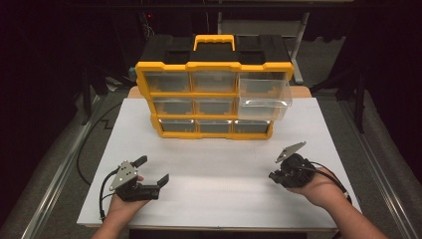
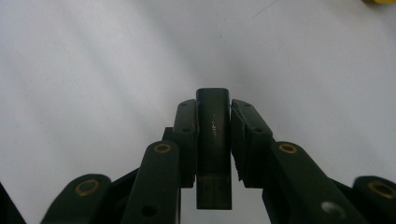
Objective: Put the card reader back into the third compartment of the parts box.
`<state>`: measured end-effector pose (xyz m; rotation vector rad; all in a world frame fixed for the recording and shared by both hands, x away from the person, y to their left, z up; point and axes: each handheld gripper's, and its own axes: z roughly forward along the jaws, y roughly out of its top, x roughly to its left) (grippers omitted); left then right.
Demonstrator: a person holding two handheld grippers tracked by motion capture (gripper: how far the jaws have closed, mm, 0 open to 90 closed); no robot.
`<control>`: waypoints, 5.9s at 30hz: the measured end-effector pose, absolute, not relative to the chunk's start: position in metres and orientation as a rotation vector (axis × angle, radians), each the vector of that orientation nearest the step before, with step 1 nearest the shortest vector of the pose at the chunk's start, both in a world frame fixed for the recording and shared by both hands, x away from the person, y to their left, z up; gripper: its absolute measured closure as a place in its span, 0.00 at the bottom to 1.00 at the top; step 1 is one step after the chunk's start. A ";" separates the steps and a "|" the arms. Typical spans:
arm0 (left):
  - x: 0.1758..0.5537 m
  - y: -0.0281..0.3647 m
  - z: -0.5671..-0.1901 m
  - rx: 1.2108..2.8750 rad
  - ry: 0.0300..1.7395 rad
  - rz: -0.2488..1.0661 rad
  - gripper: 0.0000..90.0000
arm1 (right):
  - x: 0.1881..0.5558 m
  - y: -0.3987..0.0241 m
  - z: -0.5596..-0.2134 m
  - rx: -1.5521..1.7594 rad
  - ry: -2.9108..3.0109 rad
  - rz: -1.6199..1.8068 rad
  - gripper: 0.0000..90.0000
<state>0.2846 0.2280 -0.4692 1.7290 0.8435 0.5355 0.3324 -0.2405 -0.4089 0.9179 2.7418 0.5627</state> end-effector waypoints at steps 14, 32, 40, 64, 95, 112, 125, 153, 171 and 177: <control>0.284 0.227 -0.469 1.734 0.835 0.540 0.00 | 0.336 -0.247 -0.396 0.908 2.817 0.532 0.82; 0.284 0.226 -0.471 1.741 0.837 0.538 0.00 | 0.343 -0.245 -0.374 0.824 2.904 0.480 0.82; 0.284 0.226 -0.471 1.745 0.831 0.536 0.00 | 0.345 -0.241 -0.358 0.793 2.932 0.457 0.82; 0.284 0.227 -0.471 1.738 0.830 0.531 0.00 | 0.349 -0.243 -0.319 0.727 2.959 0.449 0.82; 0.283 0.226 -0.472 1.744 0.819 0.530 0.00 | 0.355 -0.243 -0.271 0.697 2.971 0.415 0.82; 0.282 0.227 -0.472 1.743 0.816 0.522 0.00 | 0.359 -0.242 -0.234 0.691 2.936 0.430 0.82; 0.282 0.227 -0.472 1.743 0.816 0.518 0.00 | 0.363 -0.242 -0.204 0.684 2.930 0.417 0.82; 0.283 0.228 -0.472 1.758 0.828 0.496 0.00 | 0.371 -0.238 -0.142 0.697 2.886 0.476 0.82; 0.281 0.229 -0.471 1.750 0.813 0.490 0.00 | 0.391 -0.217 -0.117 0.663 2.842 0.513 0.82; 0.281 0.229 -0.472 1.752 0.810 0.487 0.00 | 0.402 -0.204 -0.117 0.644 2.845 0.532 0.82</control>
